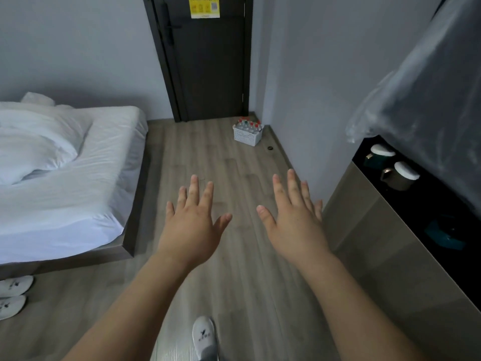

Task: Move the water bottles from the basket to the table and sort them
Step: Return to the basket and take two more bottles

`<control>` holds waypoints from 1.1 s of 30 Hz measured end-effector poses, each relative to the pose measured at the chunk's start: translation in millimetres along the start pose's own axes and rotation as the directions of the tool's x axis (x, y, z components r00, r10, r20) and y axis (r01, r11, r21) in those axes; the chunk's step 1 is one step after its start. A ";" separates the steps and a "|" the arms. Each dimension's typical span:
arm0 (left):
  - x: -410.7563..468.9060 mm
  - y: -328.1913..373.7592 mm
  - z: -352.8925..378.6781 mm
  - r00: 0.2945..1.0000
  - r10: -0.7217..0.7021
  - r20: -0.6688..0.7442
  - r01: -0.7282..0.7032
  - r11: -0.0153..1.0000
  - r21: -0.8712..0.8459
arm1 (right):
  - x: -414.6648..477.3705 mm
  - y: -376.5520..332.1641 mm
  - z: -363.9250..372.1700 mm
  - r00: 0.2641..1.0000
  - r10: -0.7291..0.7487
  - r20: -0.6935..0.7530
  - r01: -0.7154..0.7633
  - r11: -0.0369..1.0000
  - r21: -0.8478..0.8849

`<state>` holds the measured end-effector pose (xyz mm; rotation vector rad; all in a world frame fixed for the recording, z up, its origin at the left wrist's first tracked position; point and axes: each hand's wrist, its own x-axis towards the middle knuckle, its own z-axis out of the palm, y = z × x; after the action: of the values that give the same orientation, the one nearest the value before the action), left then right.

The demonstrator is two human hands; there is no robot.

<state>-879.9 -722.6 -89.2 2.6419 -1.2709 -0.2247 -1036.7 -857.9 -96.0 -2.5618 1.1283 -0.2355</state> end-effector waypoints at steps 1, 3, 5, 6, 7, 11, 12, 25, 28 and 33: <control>17.5 -6.9 1.1 1.000 -0.002 -0.002 0.002 1.000 -0.005 | 18.1 -2.9 3.9 1.000 -0.002 0.001 0.002 1.000 -0.008; 54.6 -21.9 1.9 1.000 0.002 -0.008 -0.002 1.000 -0.011 | 55.0 -10.5 11.7 1.000 -0.002 0.006 0.002 1.000 -0.027; 94.9 -38.8 2.5 1.000 0.004 -0.015 -0.005 1.000 -0.015 | 94.0 -20.5 20.4 1.000 0.003 0.006 -0.003 0.999 -0.040; 115.6 -47.5 1.6 1.000 0.007 -0.010 -0.007 1.000 -0.017 | 114.0 -26.4 24.4 1.000 0.010 0.009 -0.010 0.999 -0.045; 136.1 -56.4 -0.5 1.000 0.012 0.000 -0.012 1.000 -0.017 | 133.6 -33.4 27.5 1.000 0.019 0.013 -0.019 0.999 -0.050; 214.7 -88.3 -22.2 0.999 0.045 0.017 -0.045 0.999 -0.011 | 206.9 -62.6 32.6 0.998 0.056 0.006 -0.056 0.997 -0.060; 233.2 -94.3 -29.0 0.998 0.057 0.012 -0.057 0.998 -0.012 | 223.6 -69.2 32.7 0.998 0.061 -0.002 -0.061 0.996 -0.066; 435.1 -115.8 -30.7 0.973 0.228 0.041 -0.227 0.974 -0.010 | 411.1 -86.3 67.8 0.987 0.151 -0.048 -0.153 0.987 -0.046; 493.9 -120.6 -25.3 0.971 0.235 0.054 -0.236 0.972 0.013 | 467.2 -82.0 77.8 0.985 0.168 -0.040 -0.169 0.986 -0.015; 598.1 -126.3 -36.7 0.972 0.218 0.089 -0.223 0.974 0.046 | 570.1 -77.8 77.6 0.981 0.195 0.012 -0.195 0.981 -0.009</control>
<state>-406.6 -1110.3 -114.3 2.5318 -1.6061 -0.2710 -578.3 -1212.5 -130.0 -2.4336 1.3665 -0.1672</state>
